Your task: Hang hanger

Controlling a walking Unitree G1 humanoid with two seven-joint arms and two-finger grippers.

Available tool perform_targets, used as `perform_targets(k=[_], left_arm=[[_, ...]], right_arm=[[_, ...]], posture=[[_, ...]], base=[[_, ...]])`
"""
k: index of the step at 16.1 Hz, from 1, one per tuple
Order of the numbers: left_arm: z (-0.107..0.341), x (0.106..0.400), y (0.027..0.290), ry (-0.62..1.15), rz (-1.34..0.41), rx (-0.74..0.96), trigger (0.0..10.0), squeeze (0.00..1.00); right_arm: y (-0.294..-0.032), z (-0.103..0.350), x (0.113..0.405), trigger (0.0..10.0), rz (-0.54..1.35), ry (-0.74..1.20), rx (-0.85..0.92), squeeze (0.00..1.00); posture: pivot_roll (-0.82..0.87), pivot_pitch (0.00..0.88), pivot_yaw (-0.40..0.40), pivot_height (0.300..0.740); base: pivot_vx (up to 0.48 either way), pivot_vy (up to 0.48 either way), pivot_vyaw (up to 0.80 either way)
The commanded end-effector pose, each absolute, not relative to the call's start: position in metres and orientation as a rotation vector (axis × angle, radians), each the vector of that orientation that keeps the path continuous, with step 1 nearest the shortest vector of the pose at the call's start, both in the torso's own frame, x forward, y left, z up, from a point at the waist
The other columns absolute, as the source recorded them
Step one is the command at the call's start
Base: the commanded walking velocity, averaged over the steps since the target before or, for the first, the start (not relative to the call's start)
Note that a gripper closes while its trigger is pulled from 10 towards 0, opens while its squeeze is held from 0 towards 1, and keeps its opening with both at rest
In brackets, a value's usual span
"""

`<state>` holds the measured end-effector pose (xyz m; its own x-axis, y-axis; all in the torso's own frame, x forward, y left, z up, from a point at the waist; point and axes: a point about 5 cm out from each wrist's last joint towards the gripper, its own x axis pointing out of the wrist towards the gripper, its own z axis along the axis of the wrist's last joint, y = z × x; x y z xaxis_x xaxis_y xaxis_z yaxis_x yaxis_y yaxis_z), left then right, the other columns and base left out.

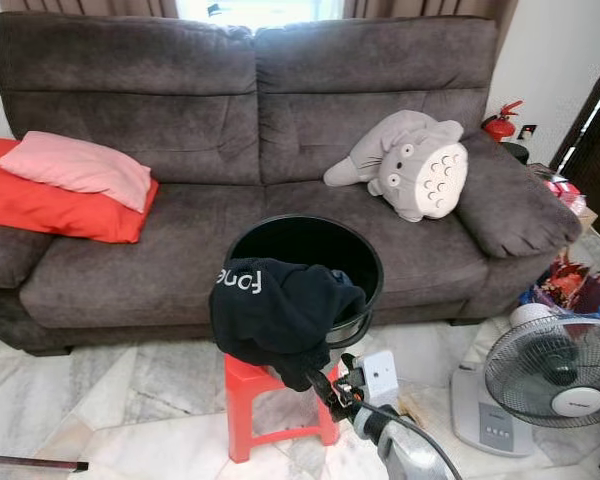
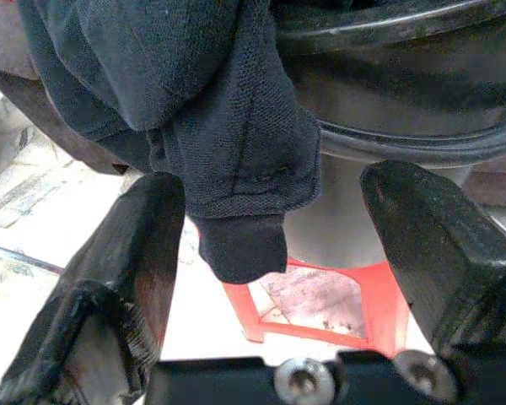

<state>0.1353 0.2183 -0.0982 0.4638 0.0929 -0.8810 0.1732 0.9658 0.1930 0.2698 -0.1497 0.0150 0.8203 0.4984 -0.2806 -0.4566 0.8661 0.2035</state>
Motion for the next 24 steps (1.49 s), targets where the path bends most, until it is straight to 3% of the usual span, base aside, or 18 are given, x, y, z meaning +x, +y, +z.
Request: perform_targets(k=[1, 10, 11, 12, 17, 18, 19, 20, 24], left_arm=[[-0.099, 0.133, 0.219, 1.106, -0.051, 0.276, 10.0, 0.0], [-0.098, 0.136, 0.22, 1.099, -0.061, 0.29, 10.0, 0.0], [-0.097, 0.137, 0.219, 1.094, -0.06, 0.289, 10.0, 0.0], [-0.097, 0.139, 0.219, 1.091, -0.059, 0.289, 10.0, 0.0], [-0.096, 0.14, 0.221, 1.09, -0.055, 0.29, 10.0, 0.0], [-0.096, 0.14, 0.221, 1.09, -0.054, 0.29, 10.0, 0.0], [-0.096, 0.14, 0.22, 1.089, -0.055, 0.29, 10.0, 0.0], [-0.097, 0.14, 0.219, 1.089, -0.056, 0.29, 10.0, 0.0], [-0.098, 0.14, 0.215, 1.093, -0.06, 0.29, 10.0, 0.0]], right_arm=[[-0.149, 0.011, 0.271, 10.0, 0.519, 0.358, 0.136, 0.0], [-0.156, 0.014, 0.294, 10.0, 0.482, 0.385, 0.101, 0.0], [-0.155, 0.016, 0.298, 2.4, 0.485, 0.385, 0.115, 0.0], [-0.153, 0.018, 0.3, 0.0, 0.5, 0.387, 0.123, 0.0], [-0.141, 0.021, 0.305, 0.0, 0.582, 0.407, 0.13, 0.0], [-0.139, 0.02, 0.304, 0.5, 0.594, 0.412, 0.135, 0.0], [-0.135, 0.017, 0.301, 8.4, 0.602, 0.415, 0.135, 0.0], [-0.136, 0.016, 0.301, 10.0, 0.585, 0.419, 0.135, 0.0], [-0.13, 0.012, 0.296, 10.0, 0.599, 0.424, 0.147, 0.0]], posture=[[-0.06, 0.027, 0.02, 0.74], [-0.04, 0.021, 0.041, 0.74], [-0.04, 0.02, 0.042, 0.74], [-0.04, 0.018, 0.042, 0.74], [-0.03, 0.017, 0.041, 0.74], [-0.03, 0.018, 0.041, 0.74], [-0.03, 0.018, 0.041, 0.74], [-0.03, 0.018, 0.041, 0.74], [-0.03, 0.016, 0.042, 0.74]], base=[[0.0, 0.0, 0.0], [0.0, 0.0, 0.0], [0.0, 0.0, 0.0], [0.0, 0.0, 0.0], [0.0, 0.0, 0.0], [0.0, 0.0, 0.0], [0.0, 0.0, 0.0], [0.0, 0.0, 0.0], [0.0, 0.0, 0.0]])
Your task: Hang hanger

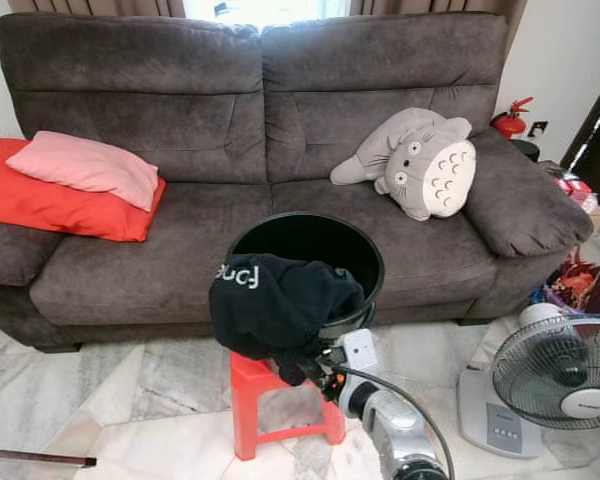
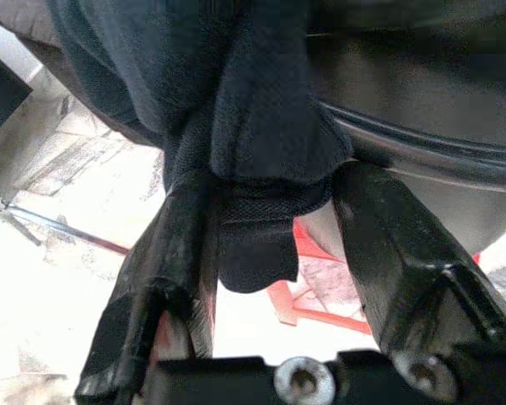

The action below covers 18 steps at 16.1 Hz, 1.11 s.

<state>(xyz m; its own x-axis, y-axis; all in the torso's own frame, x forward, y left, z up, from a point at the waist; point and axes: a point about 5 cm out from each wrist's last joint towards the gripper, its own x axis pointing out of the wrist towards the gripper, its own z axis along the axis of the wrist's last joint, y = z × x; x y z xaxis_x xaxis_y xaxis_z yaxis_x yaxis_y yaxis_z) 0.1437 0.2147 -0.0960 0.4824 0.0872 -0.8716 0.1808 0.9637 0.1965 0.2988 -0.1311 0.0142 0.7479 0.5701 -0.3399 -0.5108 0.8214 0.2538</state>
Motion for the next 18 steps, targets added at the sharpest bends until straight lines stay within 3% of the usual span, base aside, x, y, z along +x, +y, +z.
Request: perform_targets(k=[1, 3, 4, 5, 18], left_arm=[[-0.098, 0.14, 0.215, 1.093, -0.06, 0.29, 10.0, 0.0], [-0.098, 0.139, 0.216, 1.095, -0.059, 0.292, 10.0, 0.0], [-0.098, 0.139, 0.216, 1.097, -0.059, 0.295, 10.0, 0.0], [-0.098, 0.139, 0.217, 1.097, -0.059, 0.296, 10.0, 0.0], [-0.097, 0.139, 0.218, 1.098, -0.066, 0.302, 10.0, 0.0]], right_arm=[[-0.129, 0.012, 0.296, 10.0, 0.601, 0.421, 0.148, 0.0], [-0.126, 0.017, 0.301, 10.0, 0.602, 0.403, 0.154, 0.0], [-0.124, 0.021, 0.304, 3.7, 0.609, 0.391, 0.154, 0.0], [-0.123, 0.023, 0.306, 0.0, 0.612, 0.385, 0.155, 0.0], [-0.127, 0.025, 0.303, 0.0, 0.562, 0.316, 0.196, 0.0]], posture=[[-0.03, 0.016, 0.042, 0.74], [-0.03, 0.015, 0.042, 0.74], [-0.03, 0.015, 0.042, 0.74], [-0.03, 0.014, 0.042, 0.74], [-0.04, 0.015, 0.04, 0.74]], base=[[0.0, 0.0, 0.0], [0.0, 0.0, 0.0], [0.0, 0.0, 0.0], [0.0, 0.0, 0.0], [0.0, 0.0, 0.0]])
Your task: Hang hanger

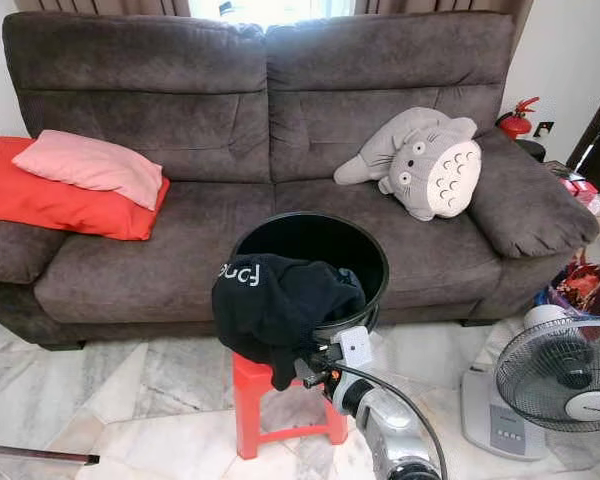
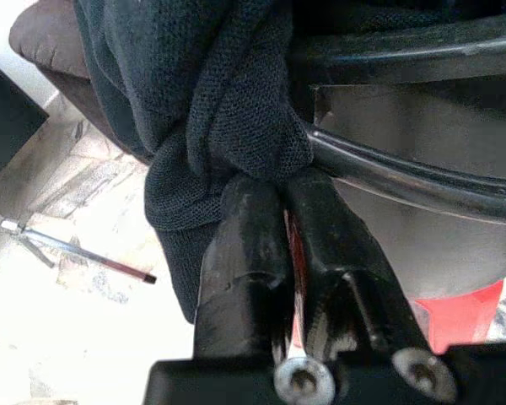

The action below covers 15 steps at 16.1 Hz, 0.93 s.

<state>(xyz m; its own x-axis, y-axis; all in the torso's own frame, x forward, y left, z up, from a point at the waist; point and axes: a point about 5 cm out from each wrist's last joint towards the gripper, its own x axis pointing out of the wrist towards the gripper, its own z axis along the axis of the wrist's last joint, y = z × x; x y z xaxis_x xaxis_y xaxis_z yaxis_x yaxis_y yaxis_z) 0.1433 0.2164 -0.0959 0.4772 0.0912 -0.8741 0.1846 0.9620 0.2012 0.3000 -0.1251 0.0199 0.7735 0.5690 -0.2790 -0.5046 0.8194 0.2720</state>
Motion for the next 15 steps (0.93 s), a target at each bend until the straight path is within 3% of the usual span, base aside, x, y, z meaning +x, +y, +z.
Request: perform_targets(k=[1, 10, 15], left_arm=[[-0.098, 0.139, 0.217, 1.098, -0.066, 0.301, 10.0, 0.0], [-0.099, 0.136, 0.215, 1.106, -0.072, 0.298, 10.0, 0.0], [-0.099, 0.135, 0.215, 1.112, -0.075, 0.298, 10.0, 0.0]], right_arm=[[-0.129, 0.026, 0.303, 0.0, 0.547, 0.306, 0.198, 0.0], [-0.141, 0.027, 0.3, 0.0, 0.375, 0.214, 0.274, 0.0], [-0.148, -0.014, 0.267, 0.0, 0.402, 0.431, 0.25, 0.0]], posture=[[-0.04, 0.015, 0.038, 0.74], [-0.06, 0.017, 0.023, 0.74], [-0.05, 0.017, 0.022, 0.74]], base=[[0.0, 0.0, 0.0], [0.0, 0.0, 0.0], [0.0, 0.0, 0.0]])
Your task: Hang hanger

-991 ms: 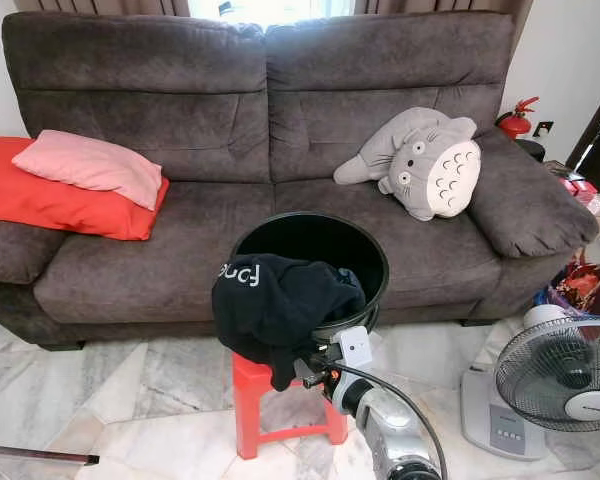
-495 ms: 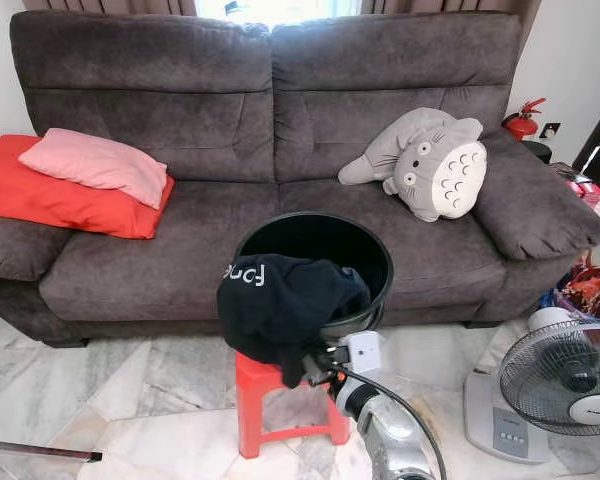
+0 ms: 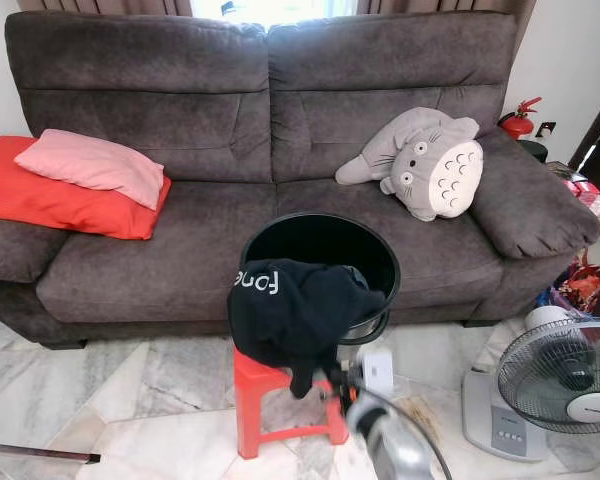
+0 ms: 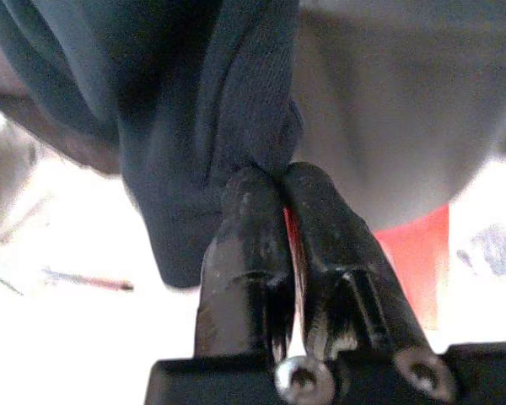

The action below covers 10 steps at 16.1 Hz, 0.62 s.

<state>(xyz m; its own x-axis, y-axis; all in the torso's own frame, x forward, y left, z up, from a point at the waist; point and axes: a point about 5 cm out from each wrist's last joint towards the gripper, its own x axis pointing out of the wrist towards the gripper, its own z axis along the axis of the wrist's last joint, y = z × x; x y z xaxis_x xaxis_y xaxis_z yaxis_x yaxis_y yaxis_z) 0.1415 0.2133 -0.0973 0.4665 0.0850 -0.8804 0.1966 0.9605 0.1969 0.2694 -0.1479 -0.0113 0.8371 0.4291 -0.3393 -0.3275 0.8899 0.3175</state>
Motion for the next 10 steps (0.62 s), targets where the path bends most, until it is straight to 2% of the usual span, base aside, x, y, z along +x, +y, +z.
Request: perform_targets(k=[1, 4, 8, 9, 10], left_arm=[[-0.099, 0.135, 0.216, 1.114, -0.075, 0.299, 10.0, 0.0], [-0.1, 0.134, 0.216, 1.116, -0.071, 0.301, 10.0, 0.0], [-0.1, 0.132, 0.215, 1.121, -0.071, 0.307, 10.0, 0.0], [-0.101, 0.13, 0.216, 1.124, -0.075, 0.312, 10.0, 0.0], [-0.101, 0.13, 0.216, 1.126, -0.078, 0.314, 10.0, 0.0]], right_arm=[[-0.152, -0.016, 0.266, 0.0, 0.391, 0.446, 0.232, 0.0], [-0.156, -0.008, 0.276, 0.0, 0.364, 0.412, 0.245, 0.0], [-0.17, 0.023, 0.29, 0.0, 0.251, 0.148, 0.292, 0.0], [-0.177, 0.046, 0.29, 0.0, 0.248, 0.017, 0.292, 0.0], [-0.177, 0.058, 0.29, 0.0, 0.262, -0.024, 0.299, 0.0]], posture=[[-0.05, 0.017, 0.021, 0.74], [-0.05, 0.014, 0.02, 0.74], [-0.06, 0.018, 0.023, 0.74], [-0.07, 0.019, 0.025, 0.74], [-0.08, 0.019, 0.023, 0.74]], base=[[0.0, 0.0, 0.0], [0.0, 0.0, 0.0], [0.0, 0.0, 0.0], [0.0, 0.0, 0.0], [0.0, 0.0, 0.0]])
